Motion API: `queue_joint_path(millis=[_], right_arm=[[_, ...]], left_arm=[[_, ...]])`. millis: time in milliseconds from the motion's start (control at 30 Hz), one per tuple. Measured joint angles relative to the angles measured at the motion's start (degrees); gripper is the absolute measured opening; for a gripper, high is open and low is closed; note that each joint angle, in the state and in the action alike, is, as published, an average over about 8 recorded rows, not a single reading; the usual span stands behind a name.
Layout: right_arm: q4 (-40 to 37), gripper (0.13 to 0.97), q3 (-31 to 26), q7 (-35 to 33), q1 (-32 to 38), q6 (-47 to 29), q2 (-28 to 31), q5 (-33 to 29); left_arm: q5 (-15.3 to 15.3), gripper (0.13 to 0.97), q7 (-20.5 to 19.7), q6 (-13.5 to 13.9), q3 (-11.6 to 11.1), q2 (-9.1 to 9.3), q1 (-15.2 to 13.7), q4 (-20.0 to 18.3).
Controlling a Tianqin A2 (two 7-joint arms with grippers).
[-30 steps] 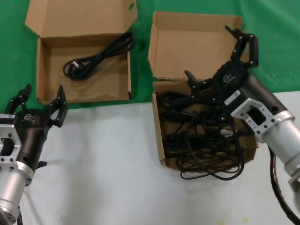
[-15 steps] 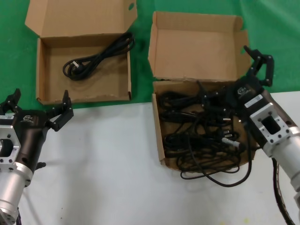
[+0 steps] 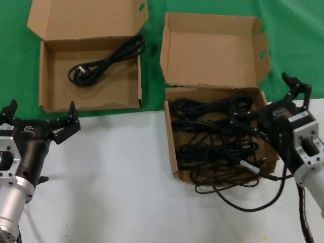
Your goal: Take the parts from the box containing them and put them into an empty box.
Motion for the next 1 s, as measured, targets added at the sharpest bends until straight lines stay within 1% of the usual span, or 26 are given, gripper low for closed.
queue_joint_path(millis=[267,667,800,1000], right_arm=[[0.3,0.966,0.6,6.8,-2.4,2.4,0.4,0.3],[0.7,0.966,1.4,16.7,-6.0,5.9,1.0,0.8],[0.8,0.966,1.6,18.2,-6.5,6.4,1.1,0.9],[0.8,0.966,1.6,18.4,-6.5,6.5,1.1,0.9]], left_arm=[[0.1,0.962,-0.1,0.1,-0.2,0.07,0.1,0.1],[0.4,0.966,-0.3,0.2,-0.5,0.18,0.3,0.1],[0.4,0.966,-0.4,0.2,-0.6,0.19,0.3,0.2],[0.4,0.966,-0.4,0.2,-0.6,0.20,0.3,0.2]])
